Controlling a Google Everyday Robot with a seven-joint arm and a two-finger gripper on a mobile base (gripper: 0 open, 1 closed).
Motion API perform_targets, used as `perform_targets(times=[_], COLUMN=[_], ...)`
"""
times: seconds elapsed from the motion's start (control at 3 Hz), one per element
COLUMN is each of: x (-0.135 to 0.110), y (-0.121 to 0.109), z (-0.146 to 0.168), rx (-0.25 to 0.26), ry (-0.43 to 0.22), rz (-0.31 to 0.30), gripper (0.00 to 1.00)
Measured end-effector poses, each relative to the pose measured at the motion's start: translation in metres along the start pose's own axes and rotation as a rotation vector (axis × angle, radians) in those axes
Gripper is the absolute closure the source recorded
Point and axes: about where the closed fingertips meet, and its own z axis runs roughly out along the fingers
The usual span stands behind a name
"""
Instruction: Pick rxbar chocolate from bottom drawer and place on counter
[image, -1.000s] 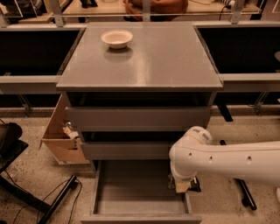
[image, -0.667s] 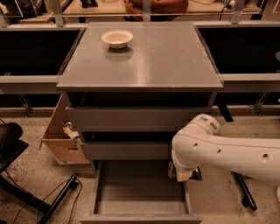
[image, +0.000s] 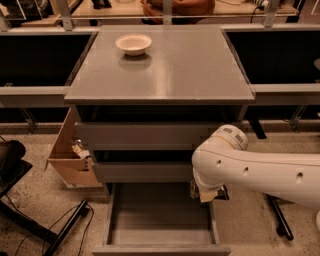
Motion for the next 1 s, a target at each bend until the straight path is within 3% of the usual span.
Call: perform_targets(times=[0.33, 1.0], x=[-0.009, -0.022], y=[-0.051, -0.147], z=[-0.062, -0.180], rx=[0.076, 0.170], ry=[0.094, 0.260], rz=[-0.136, -0.283], gripper=[1.00, 1.00])
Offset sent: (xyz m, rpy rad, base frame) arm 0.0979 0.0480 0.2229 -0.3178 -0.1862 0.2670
